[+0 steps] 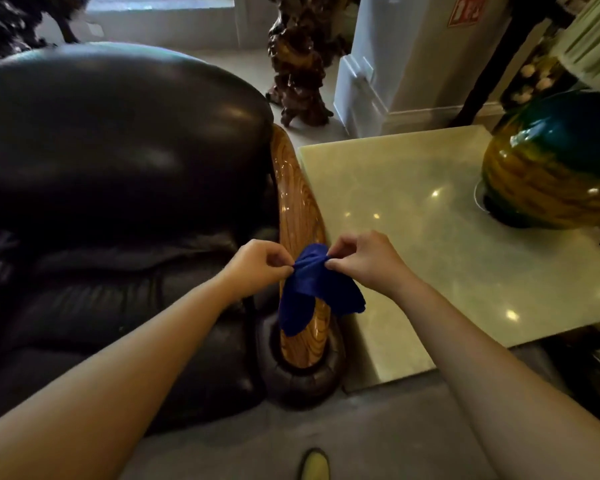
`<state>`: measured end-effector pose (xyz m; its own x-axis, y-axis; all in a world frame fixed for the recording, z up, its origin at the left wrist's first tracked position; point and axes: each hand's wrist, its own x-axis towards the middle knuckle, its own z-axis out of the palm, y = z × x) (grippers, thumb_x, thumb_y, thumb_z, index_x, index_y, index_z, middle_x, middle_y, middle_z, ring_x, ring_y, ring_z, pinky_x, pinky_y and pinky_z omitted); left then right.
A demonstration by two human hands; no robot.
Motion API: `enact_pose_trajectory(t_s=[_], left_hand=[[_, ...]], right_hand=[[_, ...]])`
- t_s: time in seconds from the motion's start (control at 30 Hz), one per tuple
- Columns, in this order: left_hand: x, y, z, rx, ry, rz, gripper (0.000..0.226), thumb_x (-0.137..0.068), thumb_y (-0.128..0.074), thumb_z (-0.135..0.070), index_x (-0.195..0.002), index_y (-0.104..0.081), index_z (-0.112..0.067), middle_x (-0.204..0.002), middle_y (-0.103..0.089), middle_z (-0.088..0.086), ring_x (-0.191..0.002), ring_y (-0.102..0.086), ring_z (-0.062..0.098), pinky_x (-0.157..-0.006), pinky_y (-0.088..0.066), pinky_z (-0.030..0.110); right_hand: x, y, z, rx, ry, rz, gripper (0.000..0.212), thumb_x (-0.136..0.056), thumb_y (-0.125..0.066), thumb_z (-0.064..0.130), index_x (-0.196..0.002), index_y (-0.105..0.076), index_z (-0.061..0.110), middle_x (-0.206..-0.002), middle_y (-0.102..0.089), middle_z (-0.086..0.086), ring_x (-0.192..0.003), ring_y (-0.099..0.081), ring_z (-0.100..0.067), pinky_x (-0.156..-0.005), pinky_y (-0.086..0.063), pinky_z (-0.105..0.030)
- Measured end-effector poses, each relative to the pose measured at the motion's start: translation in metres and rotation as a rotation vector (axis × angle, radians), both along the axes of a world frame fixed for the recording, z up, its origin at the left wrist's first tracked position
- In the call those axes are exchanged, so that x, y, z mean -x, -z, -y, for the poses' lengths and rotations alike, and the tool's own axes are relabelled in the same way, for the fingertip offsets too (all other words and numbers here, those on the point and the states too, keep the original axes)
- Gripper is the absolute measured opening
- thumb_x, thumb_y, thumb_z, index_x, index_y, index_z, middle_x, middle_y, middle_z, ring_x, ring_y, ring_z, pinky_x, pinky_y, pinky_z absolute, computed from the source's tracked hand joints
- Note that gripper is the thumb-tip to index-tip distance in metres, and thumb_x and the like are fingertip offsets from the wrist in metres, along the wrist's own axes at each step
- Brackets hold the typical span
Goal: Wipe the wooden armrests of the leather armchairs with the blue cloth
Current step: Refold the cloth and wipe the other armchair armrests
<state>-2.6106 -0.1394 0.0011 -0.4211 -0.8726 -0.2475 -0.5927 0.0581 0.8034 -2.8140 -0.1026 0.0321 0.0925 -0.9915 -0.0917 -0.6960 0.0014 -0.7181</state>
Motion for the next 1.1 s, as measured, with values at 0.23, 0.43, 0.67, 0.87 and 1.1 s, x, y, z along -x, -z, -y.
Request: enact_pose_trajectory(t_s=[0.23, 0.43, 0.67, 0.87, 1.1], left_hand=[[-0.009, 0.108, 0.0, -0.074, 0.003, 0.068, 0.017, -0.082, -0.064, -0.015, -0.077, -0.062, -0.032, -0.081, -0.067, -0.006, -0.076, -0.063, -0.001, -0.062, -0.046, 0.013], [0.005, 0.203, 0.003, -0.057, -0.133, 0.045, 0.016, -0.085, -0.059, -0.011, -0.084, -0.06, -0.026, -0.088, -0.063, -0.007, -0.085, -0.061, 0.004, -0.068, -0.049, 0.017], [0.013, 0.276, -0.054, 0.418, -0.317, 0.055, 0.049, -0.092, -0.029, -0.034, -0.14, -0.021, -0.032, -0.148, -0.024, -0.014, -0.138, -0.018, -0.002, -0.113, -0.019, 0.026], [0.045, 0.323, -0.05, 0.411, -0.243, 0.188, 0.062, -0.092, -0.019, -0.032, -0.139, 0.022, -0.034, -0.153, 0.016, -0.005, -0.14, 0.018, 0.005, -0.115, -0.003, 0.045], [0.062, 0.324, -0.011, 0.495, -0.312, 0.2, 0.065, -0.09, -0.029, -0.025, -0.143, 0.009, -0.02, -0.151, -0.005, 0.008, -0.141, 0.007, 0.013, -0.108, -0.008, 0.057]], right_hand=[[-0.011, 0.127, -0.008, 0.092, -0.069, -0.136, 0.009, -0.076, -0.069, 0.013, -0.077, -0.061, 0.018, -0.074, -0.057, 0.01, -0.068, -0.051, -0.004, -0.059, -0.035, -0.007], [-0.03, 0.252, -0.013, 0.056, -0.031, -0.159, 0.014, -0.081, -0.066, 0.02, -0.093, -0.062, 0.013, -0.098, -0.062, -0.002, -0.094, -0.055, -0.015, -0.081, -0.041, -0.02], [-0.044, 0.308, -0.033, 0.341, 0.331, -0.293, 0.048, -0.096, -0.03, 0.037, -0.142, -0.03, 0.023, -0.151, -0.031, -0.007, -0.14, -0.022, -0.018, -0.114, -0.018, -0.037], [-0.057, 0.341, -0.006, 0.218, 0.361, -0.453, 0.059, -0.095, -0.021, 0.043, -0.147, -0.007, 0.018, -0.157, -0.005, -0.005, -0.145, -0.001, -0.021, -0.116, -0.014, -0.047], [-0.044, 0.34, 0.034, 0.241, 0.387, -0.485, 0.058, -0.096, -0.021, 0.038, -0.147, -0.007, 0.015, -0.156, -0.005, -0.008, -0.145, -0.003, -0.025, -0.114, -0.022, -0.051]])
